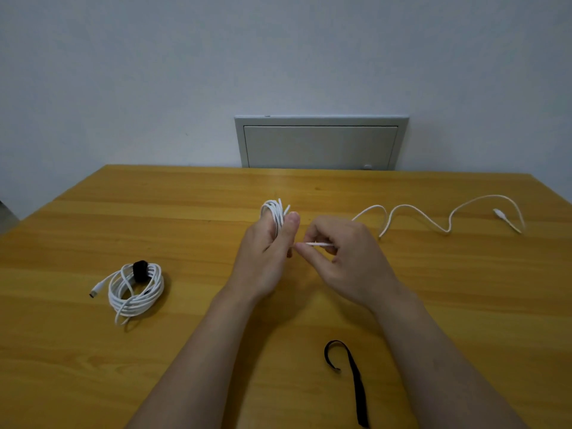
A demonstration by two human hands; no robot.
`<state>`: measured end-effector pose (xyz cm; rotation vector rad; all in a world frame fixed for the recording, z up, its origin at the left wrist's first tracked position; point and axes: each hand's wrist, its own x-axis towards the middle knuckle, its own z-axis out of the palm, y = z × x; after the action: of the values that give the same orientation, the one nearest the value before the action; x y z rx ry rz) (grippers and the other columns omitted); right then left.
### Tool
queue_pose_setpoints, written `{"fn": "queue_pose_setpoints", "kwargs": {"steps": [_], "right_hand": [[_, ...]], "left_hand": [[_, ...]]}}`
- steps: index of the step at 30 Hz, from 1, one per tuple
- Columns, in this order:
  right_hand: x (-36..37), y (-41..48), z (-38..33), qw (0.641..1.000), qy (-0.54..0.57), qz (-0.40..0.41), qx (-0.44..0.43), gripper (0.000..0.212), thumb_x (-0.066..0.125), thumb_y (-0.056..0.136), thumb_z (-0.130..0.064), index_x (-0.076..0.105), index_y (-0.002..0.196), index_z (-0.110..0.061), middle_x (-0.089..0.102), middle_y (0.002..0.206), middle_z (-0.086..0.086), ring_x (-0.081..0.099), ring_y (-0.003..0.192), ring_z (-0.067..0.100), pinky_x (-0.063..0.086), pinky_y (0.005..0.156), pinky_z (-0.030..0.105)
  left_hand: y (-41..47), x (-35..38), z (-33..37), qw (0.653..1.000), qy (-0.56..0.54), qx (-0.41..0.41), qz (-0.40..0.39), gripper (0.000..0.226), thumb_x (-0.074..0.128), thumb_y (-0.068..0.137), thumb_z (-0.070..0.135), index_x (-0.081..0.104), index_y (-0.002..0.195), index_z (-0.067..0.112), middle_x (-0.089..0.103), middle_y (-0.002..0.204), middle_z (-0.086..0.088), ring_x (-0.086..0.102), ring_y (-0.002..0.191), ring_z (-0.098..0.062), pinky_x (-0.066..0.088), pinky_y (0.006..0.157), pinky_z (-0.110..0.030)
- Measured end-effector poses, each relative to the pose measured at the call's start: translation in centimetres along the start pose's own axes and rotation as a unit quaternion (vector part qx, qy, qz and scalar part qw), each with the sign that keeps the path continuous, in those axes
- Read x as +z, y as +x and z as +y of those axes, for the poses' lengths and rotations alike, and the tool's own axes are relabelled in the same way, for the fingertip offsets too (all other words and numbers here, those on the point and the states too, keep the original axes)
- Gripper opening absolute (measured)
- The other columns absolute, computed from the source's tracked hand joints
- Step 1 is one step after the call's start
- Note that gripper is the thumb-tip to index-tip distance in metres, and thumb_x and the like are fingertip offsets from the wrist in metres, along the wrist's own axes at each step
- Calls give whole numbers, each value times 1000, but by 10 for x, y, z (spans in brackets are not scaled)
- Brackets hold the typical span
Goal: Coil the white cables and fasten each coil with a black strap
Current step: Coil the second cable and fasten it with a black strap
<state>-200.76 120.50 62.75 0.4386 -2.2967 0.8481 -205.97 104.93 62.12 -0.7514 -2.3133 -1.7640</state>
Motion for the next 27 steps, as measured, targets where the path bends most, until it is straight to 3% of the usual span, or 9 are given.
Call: {"fn": "queue_pose_setpoints", "kwargs": {"steps": [2,6,10,15,18,20,22,24,27], "right_hand": [[0,0,0,999,19,30,-8,20,76,90,-21,62,76,-20,43,62,-22,42,58,0,30,58,21],[5,-1,1,993,72,92,29,24,78,86,-28,65,69,-17,42,54,-20,38,52,5,31,53,24],[9,-2,5,978,152,100,105,23,76,90,-26,54,82,-25,41,53,-8,35,49,6,29,49,24],[12,-1,1,954,244,96,142,15,64,98,-27,61,91,-14,57,67,5,49,59,16,41,54,33],[17,-3,6,938,295,68,168,25,50,103,-28,66,93,-11,56,67,-2,47,59,10,37,55,26],[20,-4,7,921,332,64,192,19,51,101,-26,64,96,-13,54,66,-4,42,56,11,35,52,25],[23,-4,8,911,351,75,202,9,55,97,-23,60,95,-15,55,69,-6,43,56,11,36,51,25],[26,-4,7,919,331,81,200,5,60,95,-20,60,93,-16,59,72,-8,49,59,9,39,54,24],[31,-5,6,951,228,88,189,8,65,98,-13,66,90,-14,68,75,-5,60,64,13,48,59,30]], "left_hand": [[-2,-1,2,999,-19,4,-40,65,42,100,60,47,77,0,44,62,-2,41,59,-20,38,56,-50],[-4,-1,10,980,-134,-33,-140,55,38,104,47,45,57,21,28,54,3,22,50,-17,18,45,-27],[-2,-1,11,950,-216,-73,-214,53,46,101,40,50,50,27,23,50,9,15,45,-10,15,44,-19],[-2,-5,5,894,-341,-156,-247,42,55,96,27,36,58,27,24,46,12,18,37,-3,16,38,-16],[-1,-7,7,835,-452,-197,-244,31,62,93,28,41,72,19,24,43,13,21,33,-3,16,36,-17],[0,-10,6,776,-530,-210,-269,37,65,94,33,42,68,19,23,42,10,23,35,-7,18,38,-19],[2,-11,4,706,-609,-212,-293,45,53,103,36,38,63,23,27,45,6,27,39,-9,21,42,-21],[4,-10,1,651,-673,-215,-278,46,38,109,39,36,66,23,35,48,3,32,44,-9,21,46,-21],[7,-9,-6,604,-731,-211,-235,44,34,110,40,41,71,20,53,56,-1,39,50,-11,22,52,-21]]}}
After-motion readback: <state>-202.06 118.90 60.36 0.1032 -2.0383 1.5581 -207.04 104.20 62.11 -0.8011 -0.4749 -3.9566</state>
